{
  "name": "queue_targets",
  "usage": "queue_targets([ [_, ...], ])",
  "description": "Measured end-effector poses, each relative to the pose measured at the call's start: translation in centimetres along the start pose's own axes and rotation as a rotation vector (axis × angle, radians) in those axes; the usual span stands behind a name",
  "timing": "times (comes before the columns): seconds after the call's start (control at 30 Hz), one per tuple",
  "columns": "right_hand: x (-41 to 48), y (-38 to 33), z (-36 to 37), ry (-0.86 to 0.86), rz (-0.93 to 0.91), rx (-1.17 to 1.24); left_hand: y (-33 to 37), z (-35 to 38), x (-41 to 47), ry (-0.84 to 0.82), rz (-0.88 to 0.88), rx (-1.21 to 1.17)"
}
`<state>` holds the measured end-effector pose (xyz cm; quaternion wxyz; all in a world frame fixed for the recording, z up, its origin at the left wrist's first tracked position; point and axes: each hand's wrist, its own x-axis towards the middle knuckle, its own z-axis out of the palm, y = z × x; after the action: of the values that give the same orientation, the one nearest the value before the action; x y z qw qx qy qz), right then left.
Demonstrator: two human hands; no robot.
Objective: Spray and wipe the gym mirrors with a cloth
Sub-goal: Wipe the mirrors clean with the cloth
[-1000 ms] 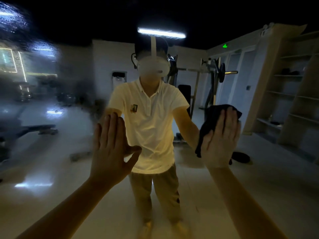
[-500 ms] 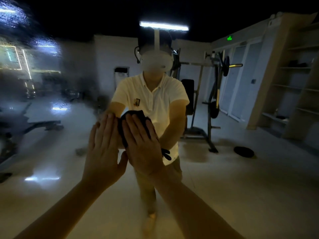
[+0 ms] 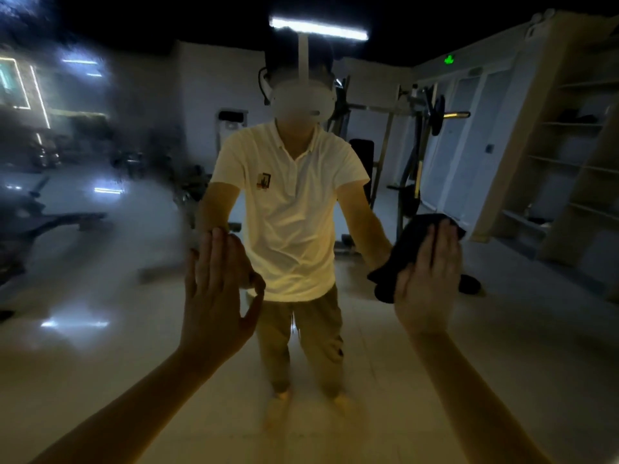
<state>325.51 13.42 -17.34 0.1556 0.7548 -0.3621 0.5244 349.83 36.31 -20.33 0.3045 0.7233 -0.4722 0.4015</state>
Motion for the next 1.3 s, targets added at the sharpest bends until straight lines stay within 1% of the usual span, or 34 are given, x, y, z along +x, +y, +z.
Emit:
queue_targets([
  [0.03,-0.4,-0.1,0.1,0.003,0.058,0.013,0.2,0.1,-0.1,0.002,-0.007,-0.001],
  [0.1,-1.4,-1.7,0.5,0.002,0.106,0.014,0.2,0.1,-0.1,0.009,-0.005,-0.004],
  [0.17,-3.0,-4.3,1.4,-0.036,0.054,0.032,-0.1,-0.1,-0.2,0.009,0.012,-0.013],
  [0.27,-5.6,-9.0,3.3,-0.029,-0.142,0.085,-0.6,-0.7,-1.0,-0.024,0.037,-0.030],
  [0.33,-6.5,-12.4,4.1,-0.028,-0.267,0.114,-1.0,-1.0,-2.3,-0.058,0.023,-0.019],
  [0.5,-8.4,-19.3,5.7,-0.133,-0.670,0.199,-2.0,-1.4,-6.3,-0.068,-0.043,-0.042],
  [0.6,-9.5,-19.6,6.5,-0.145,-0.753,0.212,-2.3,-1.1,-7.6,-0.090,-0.055,-0.012],
  [0.7,-9.9,-15.6,6.0,-0.138,-0.707,0.136,-2.3,0.0,-8.3,-0.125,-0.034,0.031],
  [0.8,-10.3,-9.2,4.5,-0.201,-0.581,0.084,-1.7,1.5,-8.6,-0.149,-0.021,0.006],
  [0.87,-10.5,-5.0,3.2,-0.204,-0.438,0.089,-1.1,2.5,-8.9,-0.152,-0.031,-0.016],
  [0.93,-11.0,-1.7,2.2,-0.212,-0.232,0.087,-0.9,3.5,-9.2,-0.154,-0.037,-0.012],
  [1.0,-11.4,-0.2,1.7,-0.217,-0.049,0.079,-0.8,4.0,-9.3,-0.144,-0.039,0.004],
  [1.07,-11.9,-0.4,1.9,-0.210,0.039,0.098,-0.8,4.2,-9.3,-0.127,-0.037,0.007],
  [1.1,-12.2,-1.0,2.2,-0.209,0.048,0.112,-0.8,4.1,-9.3,-0.124,-0.035,0.005],
  [1.17,-13.3,-2.7,3.1,-0.223,0.003,0.128,-1.0,4.0,-9.3,-0.128,-0.023,-0.006],
  [1.3,-16.3,-7.7,4.9,-0.241,-0.221,0.145,-1.9,3.5,-9.5,-0.138,0.026,0.007],
])
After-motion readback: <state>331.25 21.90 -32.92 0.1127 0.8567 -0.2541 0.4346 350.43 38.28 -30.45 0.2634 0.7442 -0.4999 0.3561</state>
